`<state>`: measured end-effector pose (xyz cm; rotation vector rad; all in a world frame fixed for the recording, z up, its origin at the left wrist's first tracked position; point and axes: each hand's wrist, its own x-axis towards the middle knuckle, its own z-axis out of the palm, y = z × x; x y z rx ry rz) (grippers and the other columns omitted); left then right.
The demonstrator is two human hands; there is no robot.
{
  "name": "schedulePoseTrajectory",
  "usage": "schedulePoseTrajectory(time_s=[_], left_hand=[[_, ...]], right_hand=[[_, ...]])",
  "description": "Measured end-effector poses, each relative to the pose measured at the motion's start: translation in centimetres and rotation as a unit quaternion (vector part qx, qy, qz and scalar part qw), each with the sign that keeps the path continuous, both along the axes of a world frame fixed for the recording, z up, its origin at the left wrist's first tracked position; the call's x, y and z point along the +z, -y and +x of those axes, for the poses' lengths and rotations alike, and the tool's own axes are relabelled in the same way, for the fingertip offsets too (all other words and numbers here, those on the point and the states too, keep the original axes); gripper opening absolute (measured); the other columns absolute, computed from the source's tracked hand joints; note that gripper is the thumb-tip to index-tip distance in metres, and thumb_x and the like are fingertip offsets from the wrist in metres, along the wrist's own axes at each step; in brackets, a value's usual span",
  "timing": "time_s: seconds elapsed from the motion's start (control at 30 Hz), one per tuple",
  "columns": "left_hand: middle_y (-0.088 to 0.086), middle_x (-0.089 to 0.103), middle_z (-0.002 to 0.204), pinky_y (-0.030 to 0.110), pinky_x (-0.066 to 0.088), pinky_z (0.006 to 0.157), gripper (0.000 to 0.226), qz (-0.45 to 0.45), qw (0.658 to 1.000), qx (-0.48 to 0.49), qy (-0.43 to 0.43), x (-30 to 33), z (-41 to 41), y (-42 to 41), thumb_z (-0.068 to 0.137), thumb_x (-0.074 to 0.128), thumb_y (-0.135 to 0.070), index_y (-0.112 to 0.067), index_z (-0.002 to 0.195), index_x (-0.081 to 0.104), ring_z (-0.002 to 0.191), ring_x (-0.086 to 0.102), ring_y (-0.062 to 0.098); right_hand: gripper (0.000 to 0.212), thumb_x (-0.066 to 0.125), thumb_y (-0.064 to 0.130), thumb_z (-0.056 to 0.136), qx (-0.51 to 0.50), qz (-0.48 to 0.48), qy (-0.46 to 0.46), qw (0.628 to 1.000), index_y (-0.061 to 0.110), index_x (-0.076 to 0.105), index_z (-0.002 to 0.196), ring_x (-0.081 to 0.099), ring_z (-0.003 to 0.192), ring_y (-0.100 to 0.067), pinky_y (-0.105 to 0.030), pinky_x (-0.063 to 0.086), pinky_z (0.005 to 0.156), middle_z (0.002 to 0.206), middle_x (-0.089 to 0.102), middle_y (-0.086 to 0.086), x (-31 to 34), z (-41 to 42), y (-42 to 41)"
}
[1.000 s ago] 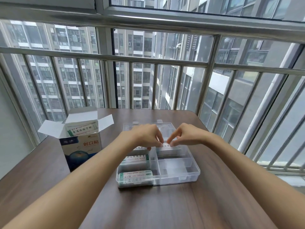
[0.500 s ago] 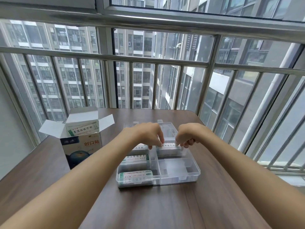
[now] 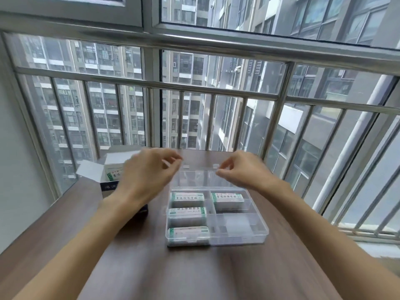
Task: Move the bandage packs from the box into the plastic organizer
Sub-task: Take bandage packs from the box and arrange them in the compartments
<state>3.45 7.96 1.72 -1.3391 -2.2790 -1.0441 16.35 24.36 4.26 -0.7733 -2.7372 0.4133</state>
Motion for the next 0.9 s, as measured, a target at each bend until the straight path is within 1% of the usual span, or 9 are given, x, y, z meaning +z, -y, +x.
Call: schedulePoseTrajectory(time_s=[0.07,0.13,0.23,0.3,0.43,0.53,0.67,0.8,0.9], left_hand=[[-0.009,0.072,0.093,0.032,0.055,0.071,0.014,0.089,0.989,0.099,-0.059,-0.9,-1.1,3.0,0.087,0.067,-0.029,-0.029,0.1,0.072,0.08,0.068,0.012],[-0.002,0.07,0.11,0.041,0.051,0.083,0.022,0.134,0.973,0.169,-0.083,-2.1,-2.0,4.9,0.086,0.068,-0.023,-0.023,0.108,0.07,0.101,0.063,0.022],[0.002,0.056,0.133,0.048,0.041,0.1,0.04,0.142,0.964,0.224,-0.016,-4.5,-4.1,6.9,0.088,0.065,-0.021,-0.019,0.127,0.057,0.123,0.045,0.026],[0.004,0.052,0.136,0.046,0.042,0.1,0.052,0.161,0.959,0.214,0.094,-5.7,-5.0,7.4,0.088,0.063,-0.024,-0.023,0.137,0.046,0.123,0.045,0.026],[-0.008,0.054,0.123,0.012,0.046,0.071,0.059,0.274,0.908,0.121,0.292,-5.9,-4.6,7.8,0.087,0.063,-0.015,-0.027,0.141,0.041,0.096,0.055,0.013],[-0.02,0.063,0.106,0.036,0.057,0.064,0.041,0.266,0.943,0.089,0.177,-6.3,-3.2,8.2,0.077,0.062,-0.03,-0.042,0.116,0.058,0.071,0.064,0.013],[-0.005,0.072,0.093,0.023,0.05,0.062,0.042,0.216,0.973,0.08,0.012,-7.5,-3.1,9.0,0.072,0.051,-0.036,-0.039,0.113,0.058,0.071,0.061,0.01],[-0.009,0.066,0.11,0.022,0.05,0.071,0.039,0.223,0.974,0.037,-0.024,-7.8,-3.4,9.3,0.078,0.048,-0.027,-0.028,0.111,0.069,0.087,0.064,0.01],[-0.012,0.063,0.115,0.031,0.051,0.072,0.044,0.232,0.972,0.02,0.005,-8.0,-3.9,9.5,0.081,0.04,-0.023,-0.022,0.114,0.069,0.088,0.064,0.009]], right_hand=[[0.021,0.059,0.032,0.09,0.067,-0.008,-0.07,0.995,0.025,0.069,0.107,0.057,0.073,-0.002,-0.026,0.052,0.073,0.08,0.061,0.016,-0.3,-1.3,2.6],[0.032,0.057,0.034,0.091,0.131,0.017,-0.109,0.985,0.027,0.06,0.122,0.057,0.094,-0.007,-0.031,0.049,0.09,0.1,0.063,0.006,-1.1,-2.7,4.5],[0.053,0.051,0.039,0.094,0.204,0.124,-0.06,0.969,0.031,0.033,0.144,0.029,0.133,-0.014,-0.033,0.025,0.111,0.145,0.037,0.005,-3.3,-4.8,7.2],[0.06,0.051,0.04,0.093,0.221,0.165,-0.029,0.961,0.03,0.026,0.147,0.018,0.141,-0.02,-0.039,0.016,0.115,0.153,0.026,0.003,-5.1,-5.9,8.1],[0.033,0.061,0.017,0.083,0.201,0.205,-0.153,0.946,0.024,0.06,0.115,0.047,0.122,-0.026,-0.037,0.032,0.104,0.123,0.058,-0.001,-7.2,-6.5,8.9],[0.023,0.05,0.016,0.076,0.192,0.181,-0.224,0.938,0.024,0.067,0.09,0.048,0.11,-0.019,-0.027,0.034,0.092,0.113,0.059,0.003,-7.5,-5.3,9.6],[0.027,0.046,0.021,0.074,0.175,0.189,-0.246,0.935,0.022,0.071,0.083,0.047,0.096,-0.017,-0.026,0.034,0.08,0.099,0.059,0.003,-7.3,-4.2,10.5],[0.036,0.041,0.027,0.078,0.197,0.204,-0.184,0.941,0.021,0.071,0.096,0.048,0.091,-0.017,-0.031,0.038,0.081,0.088,0.064,0.006,-6.5,-4.4,11.7],[0.041,0.034,0.041,0.081,0.188,0.226,-0.091,0.951,0.023,0.07,0.093,0.043,0.094,-0.015,-0.03,0.027,0.088,0.083,0.068,0.009,-5.9,-4.8,12.9]])
